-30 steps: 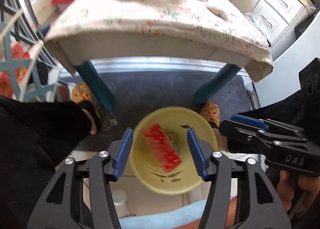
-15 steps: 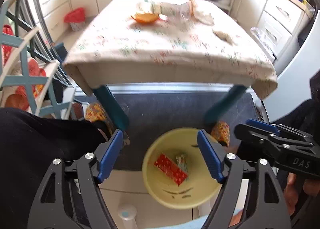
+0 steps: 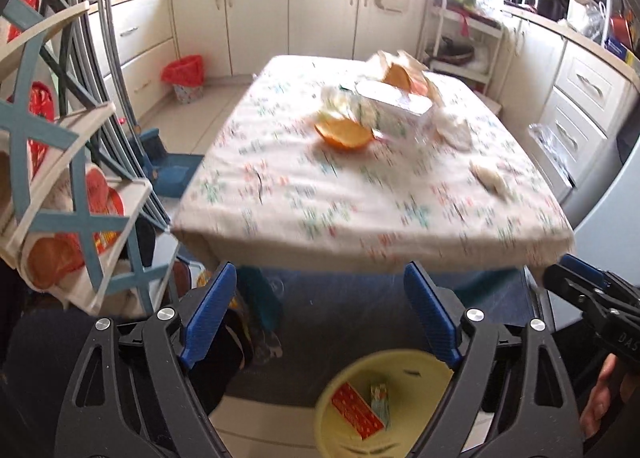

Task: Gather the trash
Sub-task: 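Move both grippers back over the table toward the tissues and bread crust, then grasp the bread crust with the left gripper while the right gripper grasps a crumpled tissue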

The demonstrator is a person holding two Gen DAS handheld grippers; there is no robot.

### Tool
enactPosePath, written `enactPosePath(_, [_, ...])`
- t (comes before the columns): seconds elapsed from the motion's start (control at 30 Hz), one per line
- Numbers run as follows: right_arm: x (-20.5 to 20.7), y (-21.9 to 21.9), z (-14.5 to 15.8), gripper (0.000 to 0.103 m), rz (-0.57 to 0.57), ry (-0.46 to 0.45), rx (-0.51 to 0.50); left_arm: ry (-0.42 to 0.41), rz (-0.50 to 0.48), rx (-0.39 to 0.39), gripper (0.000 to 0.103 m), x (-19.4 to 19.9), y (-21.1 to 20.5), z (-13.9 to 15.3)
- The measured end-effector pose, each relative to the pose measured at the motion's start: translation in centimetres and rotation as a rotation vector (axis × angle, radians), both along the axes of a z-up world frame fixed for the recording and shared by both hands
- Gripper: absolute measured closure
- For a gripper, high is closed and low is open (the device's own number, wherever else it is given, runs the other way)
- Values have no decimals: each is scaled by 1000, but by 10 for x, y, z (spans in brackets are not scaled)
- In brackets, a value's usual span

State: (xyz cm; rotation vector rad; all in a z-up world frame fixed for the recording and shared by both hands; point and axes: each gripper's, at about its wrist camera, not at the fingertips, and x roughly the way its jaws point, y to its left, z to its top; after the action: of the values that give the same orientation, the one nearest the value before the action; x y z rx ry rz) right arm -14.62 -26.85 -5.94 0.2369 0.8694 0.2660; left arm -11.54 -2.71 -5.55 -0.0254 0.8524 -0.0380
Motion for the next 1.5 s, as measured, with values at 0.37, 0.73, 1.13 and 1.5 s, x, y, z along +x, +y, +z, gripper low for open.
enactPosePath(0.37, [65,-16,12,43,-8,-9,-102,-22,55,-27,21,79,21,2])
enactPosePath(0.73, [116,-5,-3,43,36,40,-216,47,61,-70,21,155,13,-18])
enactPosePath(1.13, [141,-6,-22,43,38,109,-254,113,68,-65,22,215,7,-48])
enactPosePath(1.5, [158,-2,-33,76,60,179,-212,116,12,-35,34,225,-12,-58])
